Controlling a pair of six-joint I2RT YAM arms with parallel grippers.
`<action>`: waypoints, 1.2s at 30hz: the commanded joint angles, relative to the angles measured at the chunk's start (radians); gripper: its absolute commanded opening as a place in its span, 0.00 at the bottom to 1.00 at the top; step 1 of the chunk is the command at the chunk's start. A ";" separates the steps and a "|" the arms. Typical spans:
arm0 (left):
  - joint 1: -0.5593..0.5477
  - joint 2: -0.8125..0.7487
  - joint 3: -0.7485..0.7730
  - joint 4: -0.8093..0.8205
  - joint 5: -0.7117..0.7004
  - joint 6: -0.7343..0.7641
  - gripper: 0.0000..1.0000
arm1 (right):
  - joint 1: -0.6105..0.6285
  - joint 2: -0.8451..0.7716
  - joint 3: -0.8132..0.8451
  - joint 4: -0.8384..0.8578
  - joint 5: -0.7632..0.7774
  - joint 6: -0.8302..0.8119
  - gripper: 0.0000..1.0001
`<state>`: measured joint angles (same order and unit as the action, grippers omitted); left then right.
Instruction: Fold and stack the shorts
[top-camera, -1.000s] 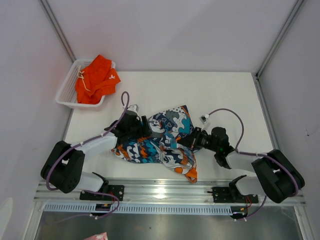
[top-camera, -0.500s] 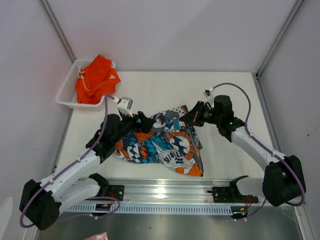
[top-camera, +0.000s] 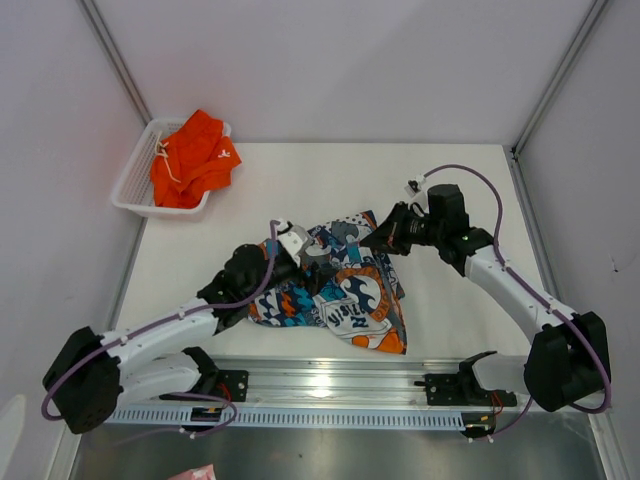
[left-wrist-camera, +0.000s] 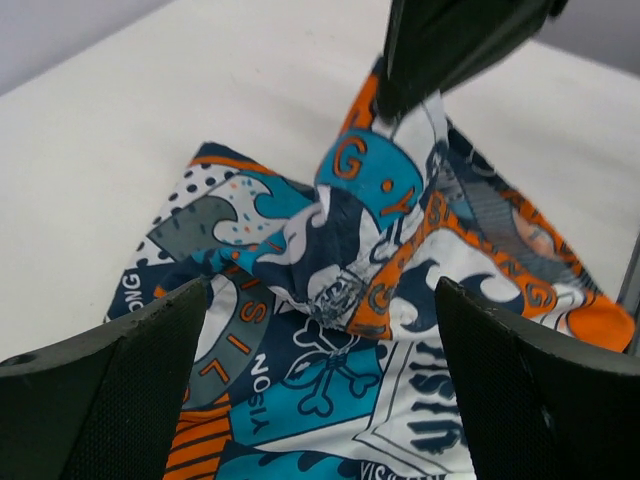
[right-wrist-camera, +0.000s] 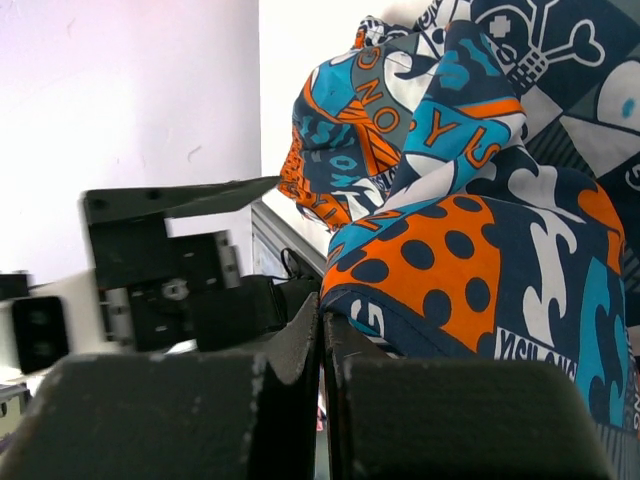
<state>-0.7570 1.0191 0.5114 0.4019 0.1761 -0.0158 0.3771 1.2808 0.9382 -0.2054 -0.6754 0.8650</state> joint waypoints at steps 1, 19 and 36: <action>-0.011 0.055 -0.037 0.176 0.072 0.140 0.98 | -0.006 -0.009 0.043 -0.014 -0.049 0.008 0.00; -0.025 0.283 0.053 0.204 0.252 0.335 0.92 | -0.027 0.023 0.033 0.026 -0.093 0.029 0.00; -0.042 0.418 0.178 0.150 0.236 0.372 0.00 | -0.030 0.038 0.014 0.070 -0.141 0.040 0.01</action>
<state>-0.7891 1.4471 0.6586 0.5354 0.3496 0.3397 0.3527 1.3148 0.9382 -0.1738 -0.7780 0.9062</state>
